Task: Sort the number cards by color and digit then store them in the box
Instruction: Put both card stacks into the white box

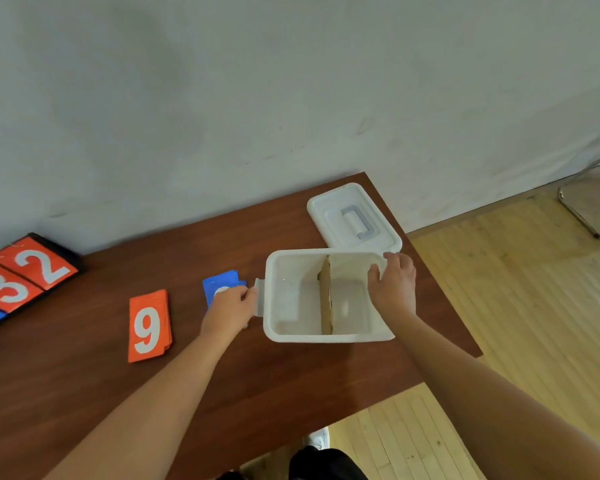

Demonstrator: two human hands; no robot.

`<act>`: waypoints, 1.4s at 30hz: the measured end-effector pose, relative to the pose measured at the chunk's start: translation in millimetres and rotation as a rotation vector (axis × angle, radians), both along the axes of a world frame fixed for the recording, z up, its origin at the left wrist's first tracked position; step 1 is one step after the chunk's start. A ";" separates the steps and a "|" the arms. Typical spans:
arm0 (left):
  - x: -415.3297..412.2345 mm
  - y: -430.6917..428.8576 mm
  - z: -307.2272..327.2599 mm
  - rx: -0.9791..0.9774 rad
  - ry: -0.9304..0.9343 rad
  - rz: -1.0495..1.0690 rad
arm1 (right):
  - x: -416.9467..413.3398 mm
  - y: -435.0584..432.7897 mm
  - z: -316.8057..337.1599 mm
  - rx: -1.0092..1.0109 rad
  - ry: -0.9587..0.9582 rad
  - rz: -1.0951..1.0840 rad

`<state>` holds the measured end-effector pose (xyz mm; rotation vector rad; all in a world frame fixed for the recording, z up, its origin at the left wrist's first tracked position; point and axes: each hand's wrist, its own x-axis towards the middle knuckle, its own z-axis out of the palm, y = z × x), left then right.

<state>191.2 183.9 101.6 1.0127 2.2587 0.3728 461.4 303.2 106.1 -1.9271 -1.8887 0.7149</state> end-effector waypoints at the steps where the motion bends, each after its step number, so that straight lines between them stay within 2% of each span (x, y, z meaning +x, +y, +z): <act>1: -10.2 -2.3 2.9 0.025 -0.010 0.045 | -14.4 -1.4 8.5 0.015 0.019 0.034; 6: -71.3 -27.4 2.0 0.117 -0.103 0.300 | -115.4 -27.1 36.9 -0.032 0.177 0.221; 9: -96.5 -41.2 -8.3 0.151 -0.174 0.393 | -175.0 -53.0 31.1 -0.111 0.247 0.336; 13: -126.0 -47.9 -47.0 0.095 -0.285 0.419 | -233.7 -76.0 -0.9 -0.254 0.247 0.384; 18: -140.0 -43.5 -74.3 -0.048 -0.310 0.349 | -269.4 -83.3 -54.7 -0.493 0.210 0.212; 21: -142.0 -31.1 -91.0 -0.090 -0.327 0.297 | -279.9 -80.7 -83.8 -0.536 0.141 0.119; 27: -135.6 -15.4 -113.6 -0.065 -0.463 0.318 | -294.9 -78.8 -116.4 -0.573 0.118 -0.062; 30: -132.4 -20.0 -118.4 -0.058 -0.473 0.324 | -300.1 -81.0 -121.3 -0.662 0.135 -0.164; 33: -134.8 -29.1 -126.5 -0.058 -0.557 0.353 | -300.9 -84.4 -127.9 -0.731 0.181 -0.135; 36: -140.2 -35.9 -123.9 0.059 -0.622 0.383 | -302.0 -91.8 -108.5 -0.602 0.178 0.083; 39: -155.3 -38.7 -109.5 0.402 -0.542 0.278 | -296.4 -95.7 -93.1 -0.294 -0.016 0.432; 41: -161.3 -38.9 -96.1 0.450 -0.543 0.119 | -294.2 -99.3 -88.6 -0.081 -0.145 0.610; 42: -160.9 -40.0 -93.4 0.429 -0.526 0.057 | -293.5 -101.7 -89.5 -0.043 -0.194 0.655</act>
